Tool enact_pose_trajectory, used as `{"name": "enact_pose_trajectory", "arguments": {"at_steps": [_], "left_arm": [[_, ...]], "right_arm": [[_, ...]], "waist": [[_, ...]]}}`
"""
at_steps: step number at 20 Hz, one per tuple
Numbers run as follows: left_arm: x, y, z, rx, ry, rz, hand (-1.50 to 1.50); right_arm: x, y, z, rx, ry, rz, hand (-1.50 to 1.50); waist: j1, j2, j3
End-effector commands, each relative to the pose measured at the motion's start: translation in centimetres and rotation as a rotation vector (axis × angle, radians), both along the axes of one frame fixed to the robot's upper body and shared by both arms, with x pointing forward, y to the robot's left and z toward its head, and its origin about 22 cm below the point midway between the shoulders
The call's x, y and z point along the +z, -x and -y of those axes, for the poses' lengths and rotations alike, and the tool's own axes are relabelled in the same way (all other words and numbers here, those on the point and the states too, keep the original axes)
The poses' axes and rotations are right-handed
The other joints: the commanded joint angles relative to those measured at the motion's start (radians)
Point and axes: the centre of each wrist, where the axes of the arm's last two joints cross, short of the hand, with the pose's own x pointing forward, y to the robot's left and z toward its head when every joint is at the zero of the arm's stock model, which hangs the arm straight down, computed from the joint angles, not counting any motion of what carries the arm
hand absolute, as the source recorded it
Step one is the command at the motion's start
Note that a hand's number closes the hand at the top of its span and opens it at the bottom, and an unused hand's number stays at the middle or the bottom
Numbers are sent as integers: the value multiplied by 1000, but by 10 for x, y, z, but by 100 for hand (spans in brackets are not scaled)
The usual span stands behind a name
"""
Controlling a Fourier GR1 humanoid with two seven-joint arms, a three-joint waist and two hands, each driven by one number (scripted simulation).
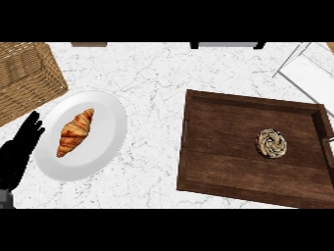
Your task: Pick the tomato from the tray and place it in the tiered shelf
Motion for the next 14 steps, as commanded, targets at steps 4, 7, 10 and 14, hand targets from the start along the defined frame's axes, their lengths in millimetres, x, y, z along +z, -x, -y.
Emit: {"name": "enact_pose_trajectory", "arguments": {"at_steps": [4, 7, 10, 14], "left_arm": [[3, -5, -4, 5, -15, 9, 0], [-11, -2, -3, -5, -10, 2, 0], [-5, -4, 15, -5, 1, 26, 0], [3, 0, 7, 12, -8, 3, 0]], "right_arm": [[18, -18, 35, -135, 7, -77, 150], [10, -30, 49, -163, 26, -84, 150], [-8, -45, 64, -171, 42, -109, 150], [-22, -51, 99, -190, -18, -98, 150]], "waist": [[2, 2, 0], [3, 4, 0], [4, 4, 1], [7, 5, 1]]}}
